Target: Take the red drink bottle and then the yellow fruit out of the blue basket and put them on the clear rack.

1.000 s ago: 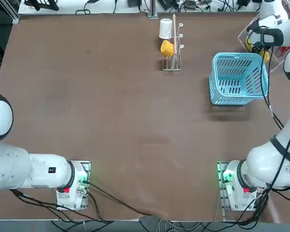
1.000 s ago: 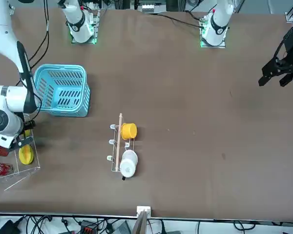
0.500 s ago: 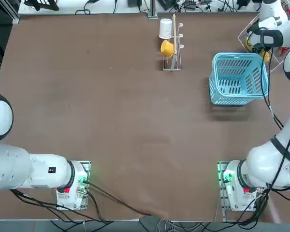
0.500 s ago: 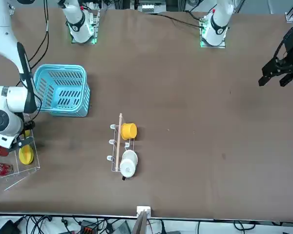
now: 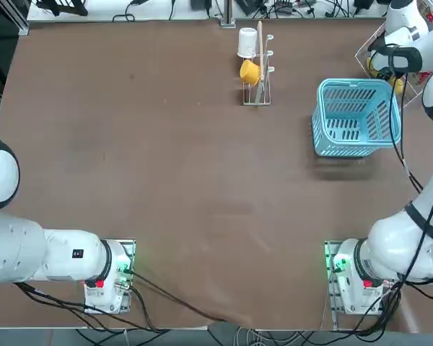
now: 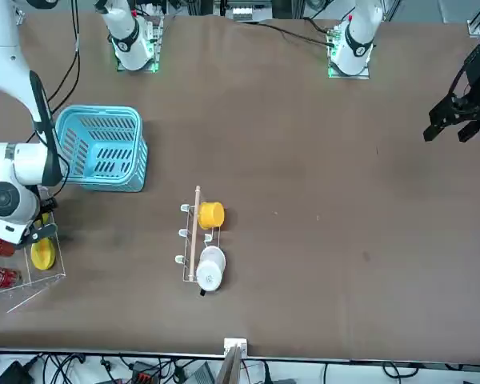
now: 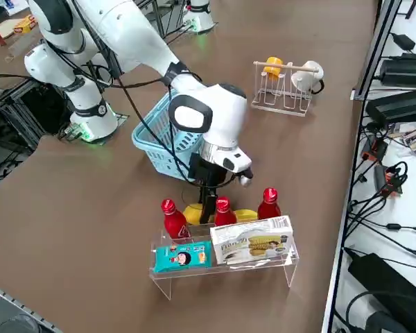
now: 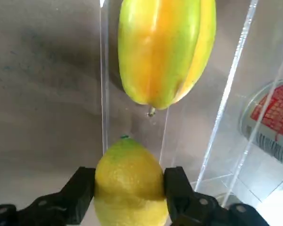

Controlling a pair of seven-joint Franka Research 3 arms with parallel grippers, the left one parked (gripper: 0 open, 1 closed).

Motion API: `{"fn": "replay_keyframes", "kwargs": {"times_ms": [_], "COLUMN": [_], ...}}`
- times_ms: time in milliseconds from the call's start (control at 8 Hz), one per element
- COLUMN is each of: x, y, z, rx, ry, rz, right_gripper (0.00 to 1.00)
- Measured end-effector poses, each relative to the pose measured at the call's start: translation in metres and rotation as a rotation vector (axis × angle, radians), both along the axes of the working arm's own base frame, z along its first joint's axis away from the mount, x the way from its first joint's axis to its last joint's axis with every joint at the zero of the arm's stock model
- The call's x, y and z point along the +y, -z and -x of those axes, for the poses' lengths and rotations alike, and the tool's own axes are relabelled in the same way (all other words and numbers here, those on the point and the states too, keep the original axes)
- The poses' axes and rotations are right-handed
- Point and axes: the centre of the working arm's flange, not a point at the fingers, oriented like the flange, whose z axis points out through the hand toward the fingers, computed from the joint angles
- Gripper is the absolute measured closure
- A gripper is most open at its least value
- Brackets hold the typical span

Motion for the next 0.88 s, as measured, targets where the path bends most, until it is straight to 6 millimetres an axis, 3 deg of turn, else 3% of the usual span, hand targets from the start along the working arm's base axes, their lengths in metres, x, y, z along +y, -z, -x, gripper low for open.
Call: {"fn": "replay_keyframes", "kwargs": {"times_ms": [500, 625, 875], "x": [-0.0009, -0.0009, -0.0008], "y": [0.0002, 0.0004, 0.0004], "z": [0.0003, 0.0003, 0.0003], "rx": [0.0, 0.001, 0.0], "ry": [0.001, 0.001, 0.001], "rz": [0.0, 0.0, 0.0], "right_gripper": [0.15, 0.01, 0.0]}}
